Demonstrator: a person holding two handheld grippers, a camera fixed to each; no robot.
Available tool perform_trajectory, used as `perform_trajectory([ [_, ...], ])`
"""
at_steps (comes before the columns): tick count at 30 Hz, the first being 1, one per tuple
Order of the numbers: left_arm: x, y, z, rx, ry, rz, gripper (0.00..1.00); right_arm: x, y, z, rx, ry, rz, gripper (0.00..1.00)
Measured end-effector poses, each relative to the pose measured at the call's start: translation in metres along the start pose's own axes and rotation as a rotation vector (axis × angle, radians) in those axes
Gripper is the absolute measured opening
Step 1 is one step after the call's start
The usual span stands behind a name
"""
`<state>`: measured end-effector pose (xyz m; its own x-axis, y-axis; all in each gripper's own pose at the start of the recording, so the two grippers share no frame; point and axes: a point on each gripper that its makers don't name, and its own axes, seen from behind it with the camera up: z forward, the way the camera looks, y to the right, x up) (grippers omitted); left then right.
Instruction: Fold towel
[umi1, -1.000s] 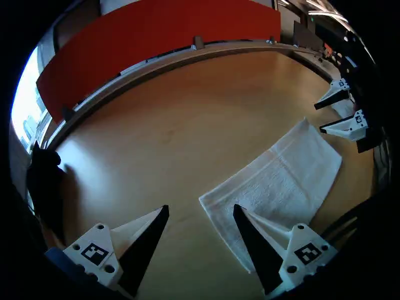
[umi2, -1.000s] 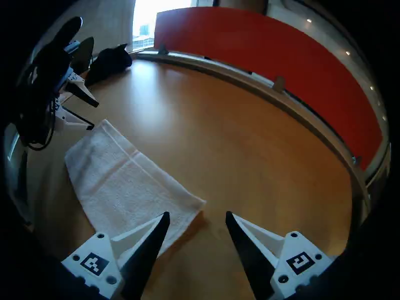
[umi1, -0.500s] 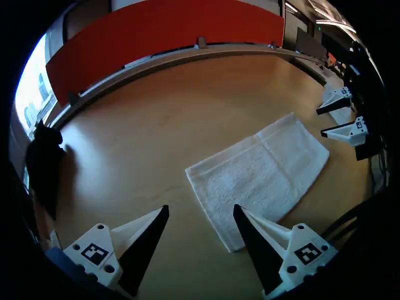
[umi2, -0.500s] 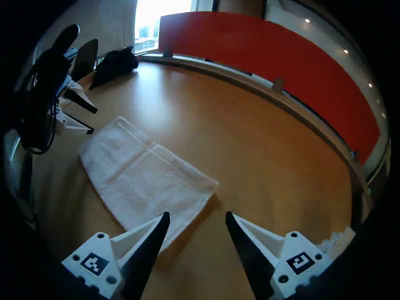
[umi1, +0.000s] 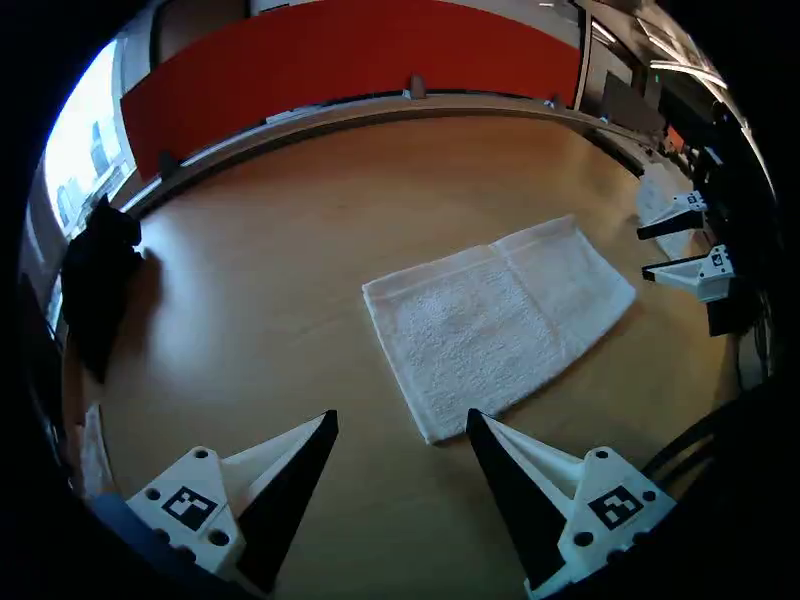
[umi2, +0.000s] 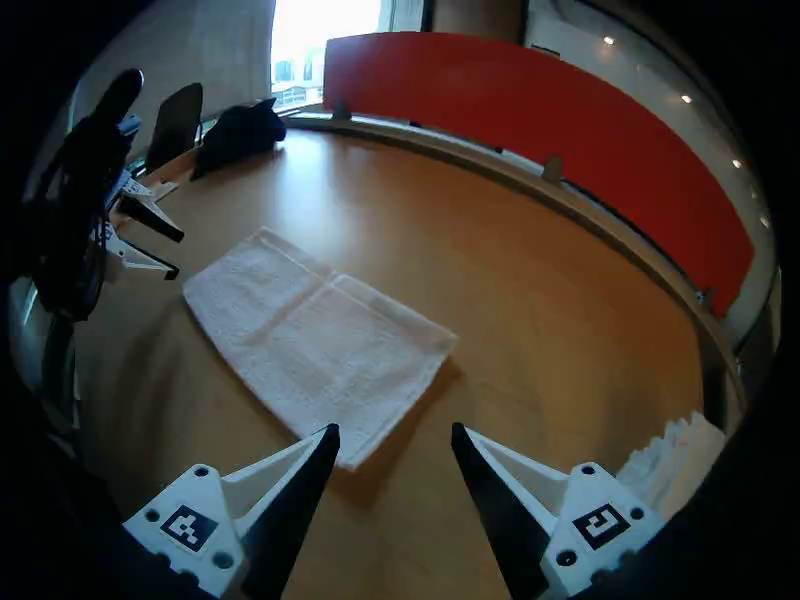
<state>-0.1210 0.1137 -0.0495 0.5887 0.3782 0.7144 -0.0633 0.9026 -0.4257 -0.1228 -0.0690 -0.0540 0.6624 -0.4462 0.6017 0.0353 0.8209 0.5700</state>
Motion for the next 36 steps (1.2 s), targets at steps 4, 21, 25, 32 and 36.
perform_trajectory([
  [4, -0.005, 0.001, -0.008, 0.011, 0.013, -0.023, 0.95, -0.001, -0.004, -0.001, 0.007, 0.002, -0.010, 0.86],
  [21, -0.023, -0.009, -0.041, 0.088, 0.087, -0.096, 0.96, 0.004, -0.022, 0.004, 0.069, -0.003, -0.086, 0.86],
  [25, -0.027, -0.009, -0.051, 0.098, 0.112, -0.127, 0.96, 0.002, -0.024, 0.007, 0.084, -0.014, -0.100, 0.86],
  [32, -0.036, -0.012, -0.067, 0.130, 0.146, -0.166, 0.96, -0.007, -0.026, 0.009, 0.111, -0.042, -0.126, 0.86],
  [36, -0.041, -0.014, -0.075, 0.143, 0.159, -0.183, 0.95, -0.012, -0.027, 0.010, 0.125, -0.058, -0.142, 0.86],
])
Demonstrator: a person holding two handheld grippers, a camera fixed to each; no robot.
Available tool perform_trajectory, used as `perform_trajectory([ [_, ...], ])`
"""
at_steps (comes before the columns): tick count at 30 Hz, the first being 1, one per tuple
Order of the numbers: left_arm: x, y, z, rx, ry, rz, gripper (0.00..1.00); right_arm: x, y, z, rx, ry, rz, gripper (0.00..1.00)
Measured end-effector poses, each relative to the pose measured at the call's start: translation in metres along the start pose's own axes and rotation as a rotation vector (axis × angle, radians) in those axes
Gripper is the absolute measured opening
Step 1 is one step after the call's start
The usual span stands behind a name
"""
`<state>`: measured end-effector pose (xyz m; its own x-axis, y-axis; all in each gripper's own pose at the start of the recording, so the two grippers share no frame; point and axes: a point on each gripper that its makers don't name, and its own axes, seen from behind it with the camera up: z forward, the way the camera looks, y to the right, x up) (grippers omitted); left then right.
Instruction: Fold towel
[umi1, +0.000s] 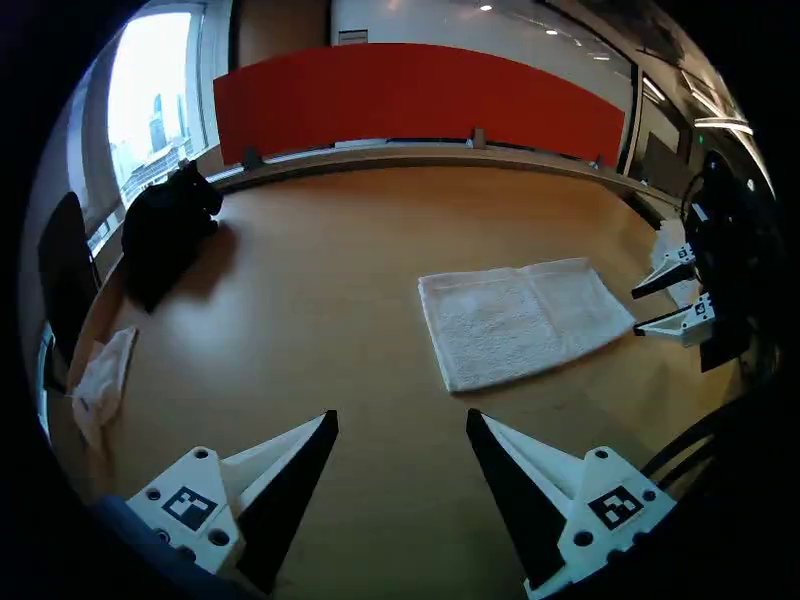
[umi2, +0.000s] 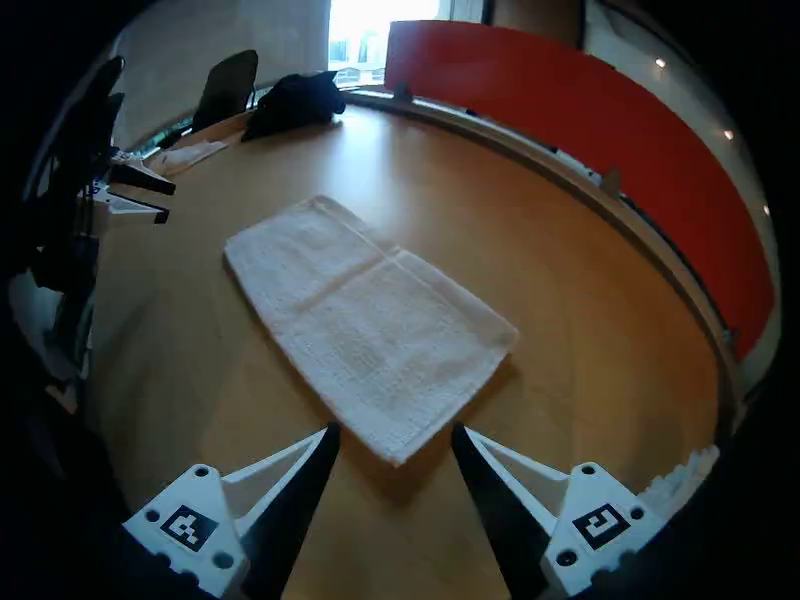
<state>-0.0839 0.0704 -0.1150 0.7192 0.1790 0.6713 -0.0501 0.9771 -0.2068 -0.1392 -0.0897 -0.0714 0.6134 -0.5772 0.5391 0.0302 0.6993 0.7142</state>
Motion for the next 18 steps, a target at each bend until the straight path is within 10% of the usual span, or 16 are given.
perform_trajectory([
  [18, -0.004, -0.014, -0.015, 0.050, 0.059, -0.055, 0.96, -0.015, -0.003, 0.009, 0.059, -0.054, -0.038, 0.64],
])
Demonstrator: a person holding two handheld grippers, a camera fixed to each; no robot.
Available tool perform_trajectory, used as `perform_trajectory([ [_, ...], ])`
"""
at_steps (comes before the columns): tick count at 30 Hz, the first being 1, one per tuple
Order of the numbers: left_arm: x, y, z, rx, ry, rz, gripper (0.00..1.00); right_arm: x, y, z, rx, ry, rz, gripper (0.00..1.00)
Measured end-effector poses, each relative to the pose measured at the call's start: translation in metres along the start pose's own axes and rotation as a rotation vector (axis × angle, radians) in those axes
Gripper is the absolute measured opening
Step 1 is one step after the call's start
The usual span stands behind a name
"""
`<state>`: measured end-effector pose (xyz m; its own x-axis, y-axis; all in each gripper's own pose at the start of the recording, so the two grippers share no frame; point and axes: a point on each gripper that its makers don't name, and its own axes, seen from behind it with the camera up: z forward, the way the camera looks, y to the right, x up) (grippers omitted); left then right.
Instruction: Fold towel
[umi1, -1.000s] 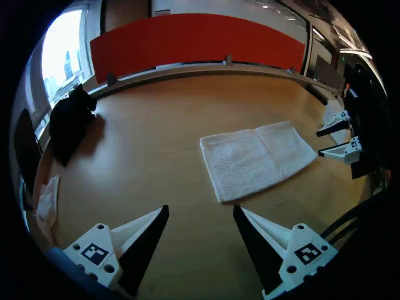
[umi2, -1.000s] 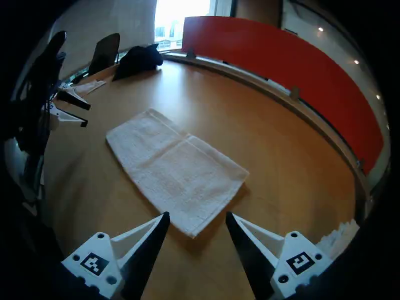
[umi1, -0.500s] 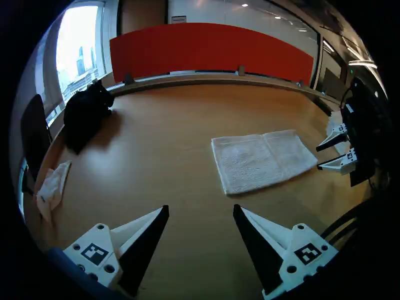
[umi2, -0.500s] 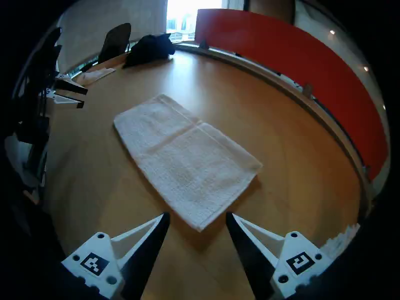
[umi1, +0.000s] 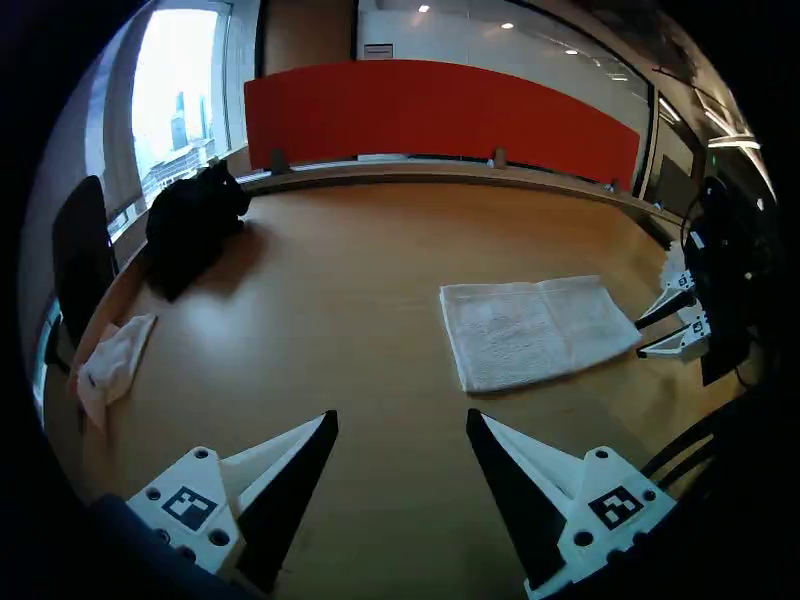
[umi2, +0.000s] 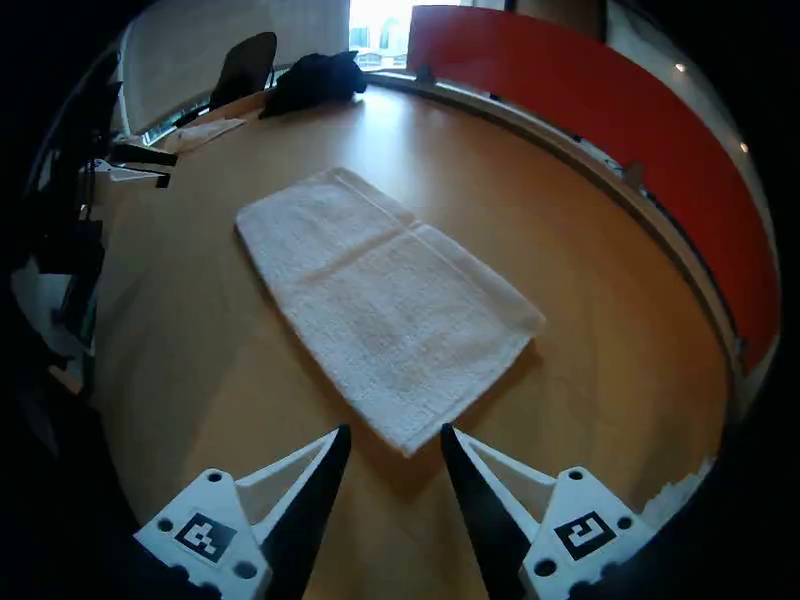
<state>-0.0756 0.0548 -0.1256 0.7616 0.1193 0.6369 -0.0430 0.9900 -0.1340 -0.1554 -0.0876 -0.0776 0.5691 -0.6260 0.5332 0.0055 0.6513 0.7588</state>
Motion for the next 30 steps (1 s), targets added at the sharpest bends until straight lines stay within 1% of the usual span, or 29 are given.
perform_trajectory([
  [4, -0.001, -0.004, -0.002, 0.005, 0.002, -0.001, 0.96, -0.003, 0.003, 0.001, 0.000, -0.009, 0.006, 0.56],
  [10, -0.002, -0.008, -0.006, 0.012, 0.003, -0.003, 0.95, -0.007, 0.006, 0.000, -0.002, -0.017, 0.027, 0.55],
  [16, -0.003, -0.011, -0.008, 0.018, 0.002, -0.006, 0.96, -0.008, 0.003, -0.001, 0.010, -0.016, 0.044, 0.32],
  [18, -0.004, -0.012, -0.009, 0.020, 0.002, -0.007, 0.96, -0.009, 0.002, -0.001, 0.014, -0.018, 0.049, 0.27],
  [20, -0.004, -0.012, -0.009, 0.021, 0.003, -0.008, 0.95, -0.010, 0.002, 0.000, 0.016, -0.020, 0.054, 0.25],
  [24, -0.003, -0.012, -0.011, 0.022, 0.007, -0.009, 0.96, -0.008, 0.002, 0.000, 0.014, -0.012, 0.061, 0.07],
  [26, -0.002, -0.012, -0.011, 0.023, 0.010, -0.010, 0.96, -0.007, 0.003, -0.001, 0.012, -0.006, 0.061, 0.05],
  [30, -0.002, -0.013, -0.012, 0.026, 0.012, -0.016, 0.95, -0.003, 0.004, -0.003, 0.007, 0.007, 0.056, 0.04],
])
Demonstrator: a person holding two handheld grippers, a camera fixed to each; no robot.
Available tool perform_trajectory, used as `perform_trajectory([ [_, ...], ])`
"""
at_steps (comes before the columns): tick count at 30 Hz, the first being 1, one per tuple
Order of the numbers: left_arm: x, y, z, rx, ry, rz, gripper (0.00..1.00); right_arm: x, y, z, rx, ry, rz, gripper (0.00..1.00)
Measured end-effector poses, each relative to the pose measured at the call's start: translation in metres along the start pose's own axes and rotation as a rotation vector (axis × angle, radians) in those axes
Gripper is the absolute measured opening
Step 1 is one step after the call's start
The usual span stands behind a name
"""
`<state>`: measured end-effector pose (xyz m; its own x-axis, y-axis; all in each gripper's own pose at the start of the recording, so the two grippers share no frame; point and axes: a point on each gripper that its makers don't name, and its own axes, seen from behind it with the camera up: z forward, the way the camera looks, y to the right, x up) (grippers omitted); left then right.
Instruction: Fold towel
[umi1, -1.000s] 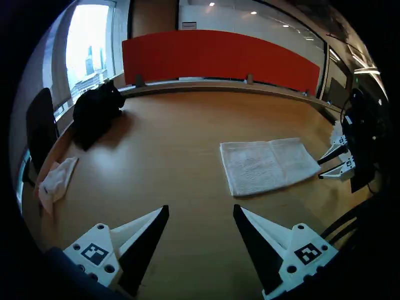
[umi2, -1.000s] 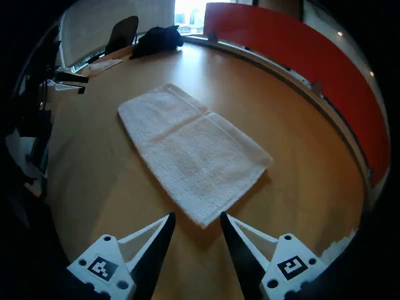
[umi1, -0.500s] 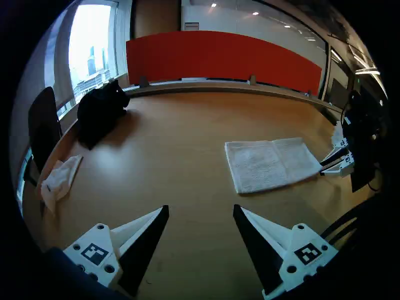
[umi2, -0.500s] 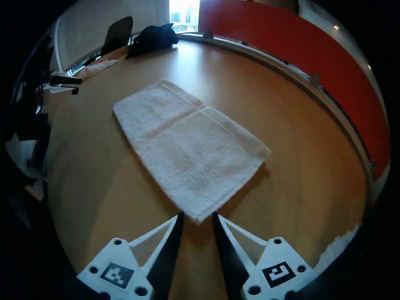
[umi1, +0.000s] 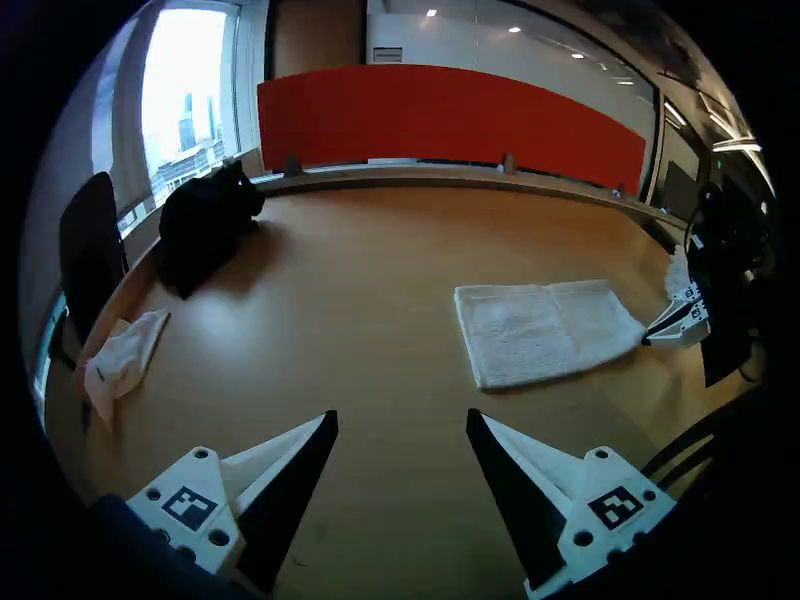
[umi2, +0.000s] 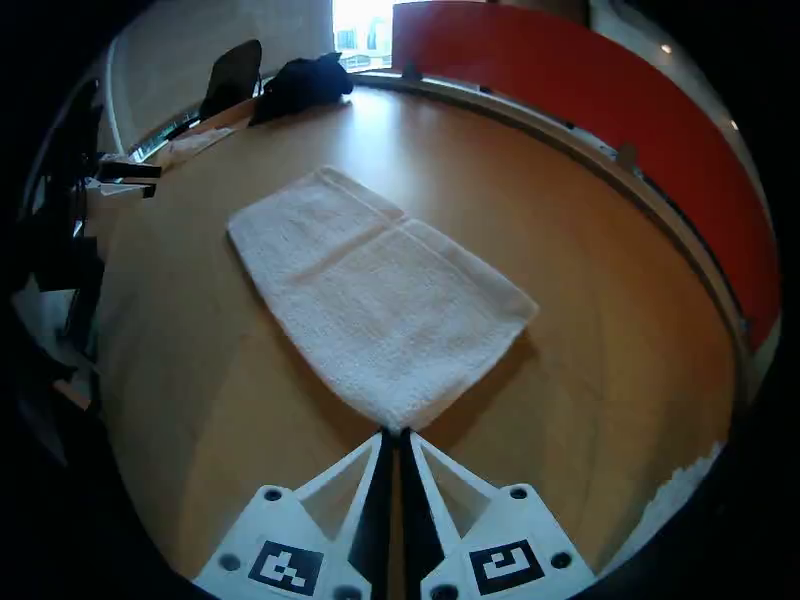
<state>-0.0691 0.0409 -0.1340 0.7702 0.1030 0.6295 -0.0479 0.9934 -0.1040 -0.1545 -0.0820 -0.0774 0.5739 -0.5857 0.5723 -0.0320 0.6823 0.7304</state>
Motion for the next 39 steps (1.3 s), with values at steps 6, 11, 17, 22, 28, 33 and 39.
perform_trajectory([
  [6, 0.002, -0.001, 0.000, 0.004, 0.005, -0.004, 0.95, 0.008, 0.004, -0.007, -0.019, 0.022, -0.004, 0.04],
  [11, 0.005, -0.003, 0.000, 0.009, 0.009, -0.001, 0.95, 0.021, 0.007, -0.017, -0.033, 0.057, 0.005, 0.04],
  [17, 0.006, -0.005, -0.001, 0.011, 0.009, -0.001, 0.96, 0.036, 0.013, -0.033, -0.051, 0.096, -0.003, 0.04],
  [22, 0.007, -0.006, -0.001, 0.011, 0.008, 0.004, 0.96, 0.038, 0.016, -0.043, -0.060, 0.102, -0.015, 0.04],
  [28, 0.008, -0.006, 0.000, 0.008, 0.005, 0.009, 0.96, 0.037, 0.018, -0.053, -0.067, 0.107, -0.021, 0.04],
  [33, 0.007, -0.006, 0.000, 0.005, 0.004, 0.007, 0.95, 0.040, 0.018, -0.055, -0.064, 0.110, -0.029, 0.04],
  [39, 0.008, -0.009, -0.004, 0.007, 0.011, 0.000, 0.95, 0.060, 0.013, -0.054, -0.050, 0.133, -0.065, 0.04],
])
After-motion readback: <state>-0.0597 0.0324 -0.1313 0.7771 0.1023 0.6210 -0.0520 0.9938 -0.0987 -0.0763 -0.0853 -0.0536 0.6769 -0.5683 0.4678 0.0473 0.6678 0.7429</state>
